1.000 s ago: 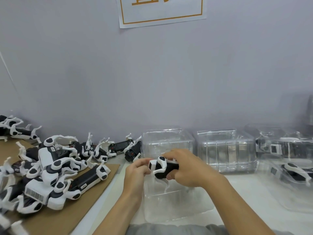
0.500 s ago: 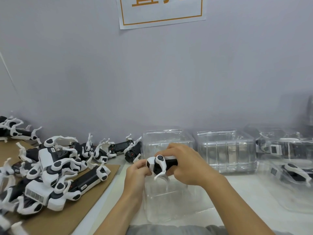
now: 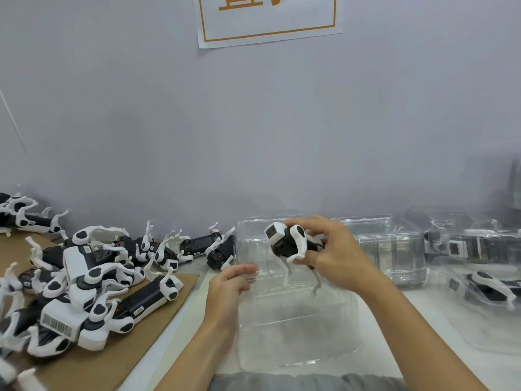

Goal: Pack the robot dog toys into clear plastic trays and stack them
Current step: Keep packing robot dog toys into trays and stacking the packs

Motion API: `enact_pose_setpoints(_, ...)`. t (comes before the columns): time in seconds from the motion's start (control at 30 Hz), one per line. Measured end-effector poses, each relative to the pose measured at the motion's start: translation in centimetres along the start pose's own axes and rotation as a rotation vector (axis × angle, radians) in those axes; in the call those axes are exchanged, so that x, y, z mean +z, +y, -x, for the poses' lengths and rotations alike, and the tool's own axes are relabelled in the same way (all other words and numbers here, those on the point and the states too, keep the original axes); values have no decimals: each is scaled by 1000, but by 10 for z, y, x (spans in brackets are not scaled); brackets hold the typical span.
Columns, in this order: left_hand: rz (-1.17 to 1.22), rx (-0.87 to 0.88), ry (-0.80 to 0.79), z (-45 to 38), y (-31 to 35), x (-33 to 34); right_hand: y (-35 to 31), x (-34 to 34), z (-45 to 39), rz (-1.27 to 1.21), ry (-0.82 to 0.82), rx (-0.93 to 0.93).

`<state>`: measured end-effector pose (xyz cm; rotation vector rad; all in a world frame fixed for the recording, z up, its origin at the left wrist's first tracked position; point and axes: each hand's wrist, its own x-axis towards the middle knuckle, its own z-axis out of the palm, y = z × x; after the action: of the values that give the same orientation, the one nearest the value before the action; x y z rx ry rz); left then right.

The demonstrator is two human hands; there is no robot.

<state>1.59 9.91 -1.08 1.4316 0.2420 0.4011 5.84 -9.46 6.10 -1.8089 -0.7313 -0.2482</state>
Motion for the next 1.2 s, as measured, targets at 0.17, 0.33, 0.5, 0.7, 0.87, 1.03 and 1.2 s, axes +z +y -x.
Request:
enact_pose_setpoints(0.17,2,-8,-11,1,1,1,-7,11,3,141,-183,27)
enact_pose_setpoints(0.33,-51,9,-69,4,3,2,-10,20,3,358,-355,12)
enact_pose_setpoints(0.5,-41,6,-49,3,6,3,-10,18,5,521,-375,67)
enact_pose_setpoints(0.7,-15,-4,-69,2,2,1,-4,23,8,511,-419,116)
enact_pose_setpoints(0.87,7,6,-69,0,1,3,-2,27,9,536,-392,113)
enact_pose_setpoints(1.03,-26,26,-80,2,0,5,-5,29,11,623,-383,62)
enact_pose_setpoints(1.2,-70,-7,-52,-2,-3,5,-7,34,12,717,-353,10)
